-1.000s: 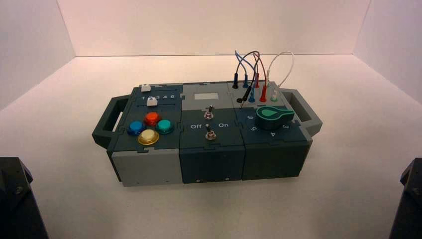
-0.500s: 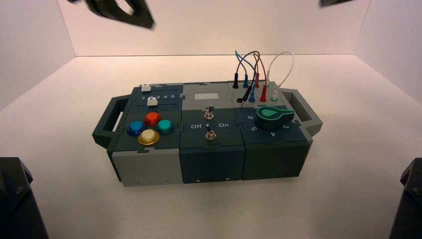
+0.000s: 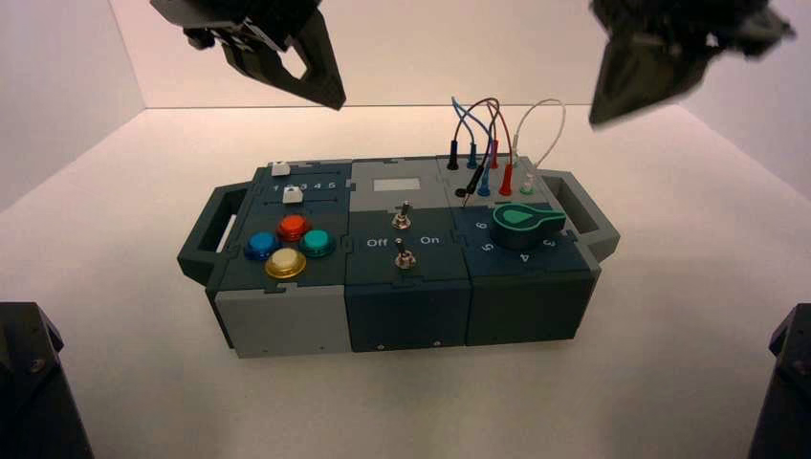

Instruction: Turn the knob to position 6.

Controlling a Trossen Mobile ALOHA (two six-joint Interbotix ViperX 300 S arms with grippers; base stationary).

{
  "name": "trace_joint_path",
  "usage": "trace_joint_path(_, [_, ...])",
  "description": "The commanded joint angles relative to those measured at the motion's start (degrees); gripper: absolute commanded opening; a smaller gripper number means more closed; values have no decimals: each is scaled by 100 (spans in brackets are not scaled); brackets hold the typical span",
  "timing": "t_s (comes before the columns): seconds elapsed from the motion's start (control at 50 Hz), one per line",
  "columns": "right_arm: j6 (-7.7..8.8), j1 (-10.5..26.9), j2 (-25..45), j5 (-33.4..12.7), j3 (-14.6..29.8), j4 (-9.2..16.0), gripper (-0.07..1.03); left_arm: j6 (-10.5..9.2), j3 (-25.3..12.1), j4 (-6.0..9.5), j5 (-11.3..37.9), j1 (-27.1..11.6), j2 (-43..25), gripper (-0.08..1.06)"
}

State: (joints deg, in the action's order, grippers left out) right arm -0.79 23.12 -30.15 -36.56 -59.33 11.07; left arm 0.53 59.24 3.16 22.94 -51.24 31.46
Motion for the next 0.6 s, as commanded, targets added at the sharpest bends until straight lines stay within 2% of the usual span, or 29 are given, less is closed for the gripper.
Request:
trace_joint_path(0.02, [-26,18,26,-299,0,237,-2,18,-185,0,-18,0,26,-3])
trace_joint_path(0.16, [-26,18,26,-448,-44,325,-3,26,-211,-9,-9,0,18,-3])
trace_joint_path(0.26, [-18,53,26,-562,-114,501,-2,35,-220,-9,18,0,18,-3])
trace_joint_path(0.48, [-26,352,176,-554,-202,844,-2,44,-237,-26,70,0,18,-3])
trace_joint_path(0.6, [-26,448,396,-475,-202,932,-2,44,-246,-18,79,0,9,-3])
